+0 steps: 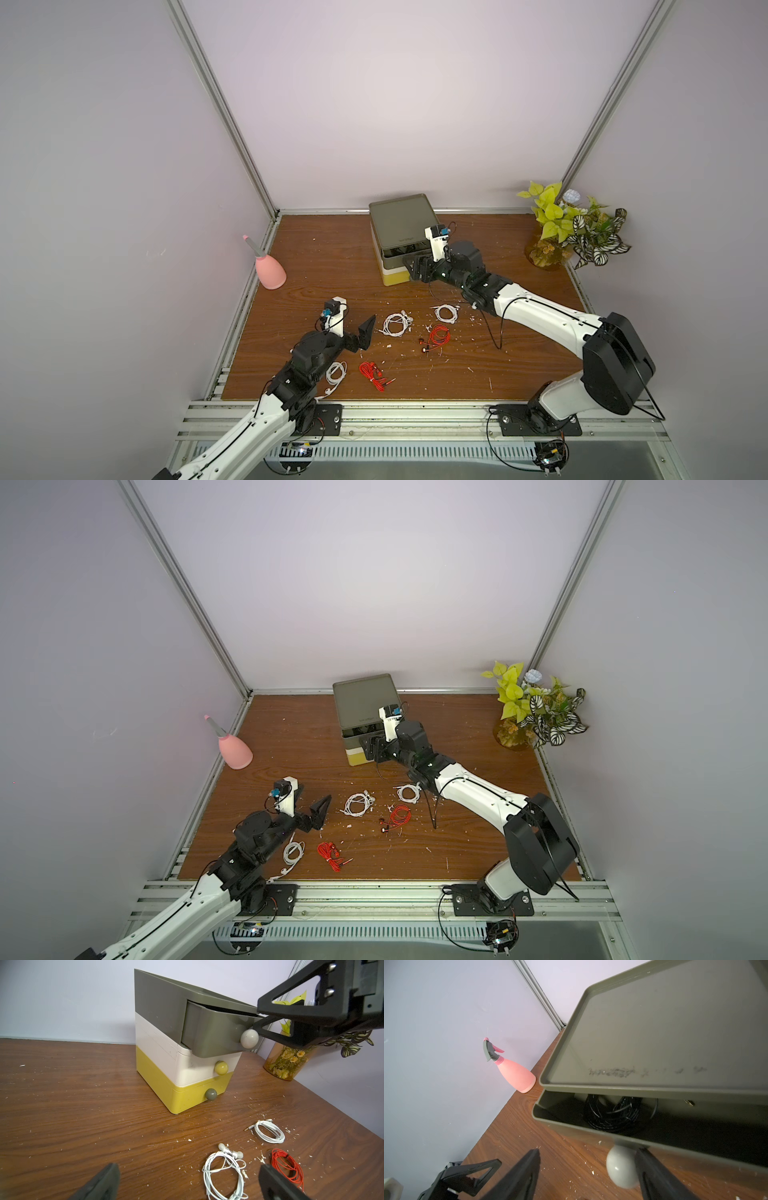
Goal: Place the wired earphones into the drawer by color
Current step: Close the drawer in the storage box.
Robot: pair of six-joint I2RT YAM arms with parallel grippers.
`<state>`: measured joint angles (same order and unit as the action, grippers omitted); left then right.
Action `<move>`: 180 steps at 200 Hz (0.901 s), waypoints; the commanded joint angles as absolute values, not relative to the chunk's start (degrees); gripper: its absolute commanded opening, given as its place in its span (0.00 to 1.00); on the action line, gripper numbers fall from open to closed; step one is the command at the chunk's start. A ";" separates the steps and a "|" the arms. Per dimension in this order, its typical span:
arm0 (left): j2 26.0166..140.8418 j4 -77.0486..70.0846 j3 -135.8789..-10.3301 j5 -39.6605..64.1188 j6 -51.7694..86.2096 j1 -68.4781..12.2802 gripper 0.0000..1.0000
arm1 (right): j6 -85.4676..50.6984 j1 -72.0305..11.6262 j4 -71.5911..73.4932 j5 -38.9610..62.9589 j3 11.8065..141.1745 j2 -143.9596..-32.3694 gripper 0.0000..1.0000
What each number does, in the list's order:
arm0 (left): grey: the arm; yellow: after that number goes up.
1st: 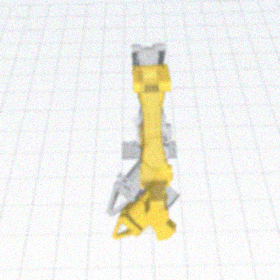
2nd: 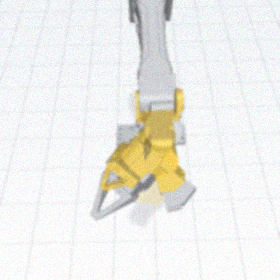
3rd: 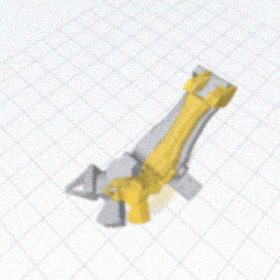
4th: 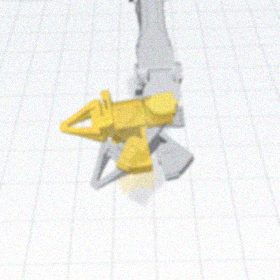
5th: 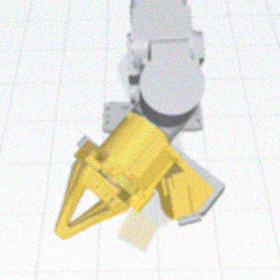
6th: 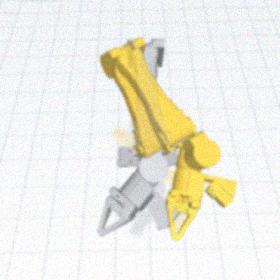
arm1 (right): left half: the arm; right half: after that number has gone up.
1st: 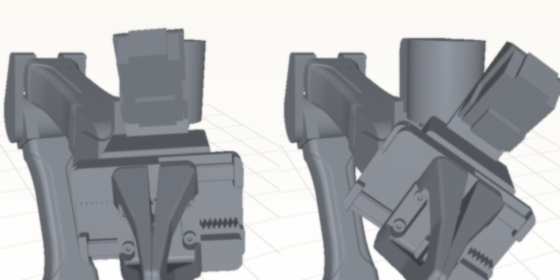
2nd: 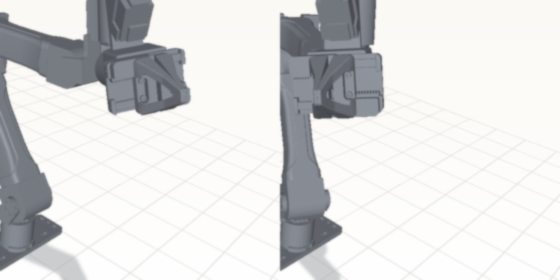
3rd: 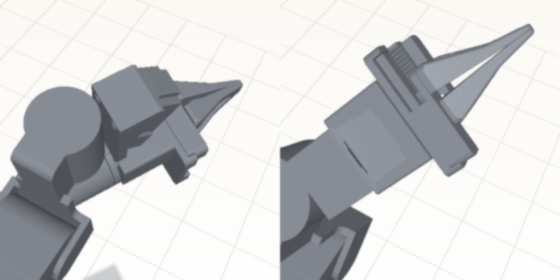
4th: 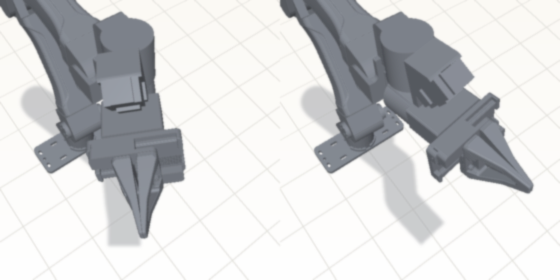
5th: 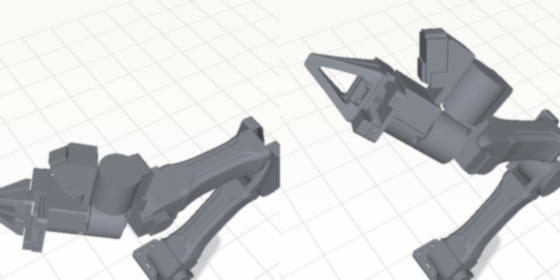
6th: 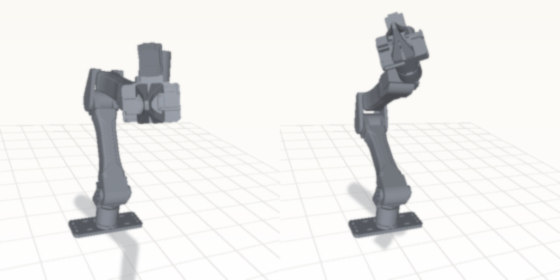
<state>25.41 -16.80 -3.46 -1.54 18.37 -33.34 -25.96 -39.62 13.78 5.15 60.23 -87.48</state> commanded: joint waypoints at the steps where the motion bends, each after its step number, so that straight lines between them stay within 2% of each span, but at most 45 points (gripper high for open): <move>1: 25.22 -18.21 -3.60 -0.97 17.66 -33.75 1.00 | -24.61 -39.02 17.10 6.46 63.13 -88.25 0.79; 107: 25.14 -18.19 -3.54 -0.89 17.75 -33.76 1.00 | -24.81 -38.39 17.93 7.62 67.67 -92.76 0.79; 180: 25.21 -18.19 -3.60 -1.01 17.69 -33.77 1.00 | -24.62 -38.16 17.68 7.83 67.49 -91.92 0.78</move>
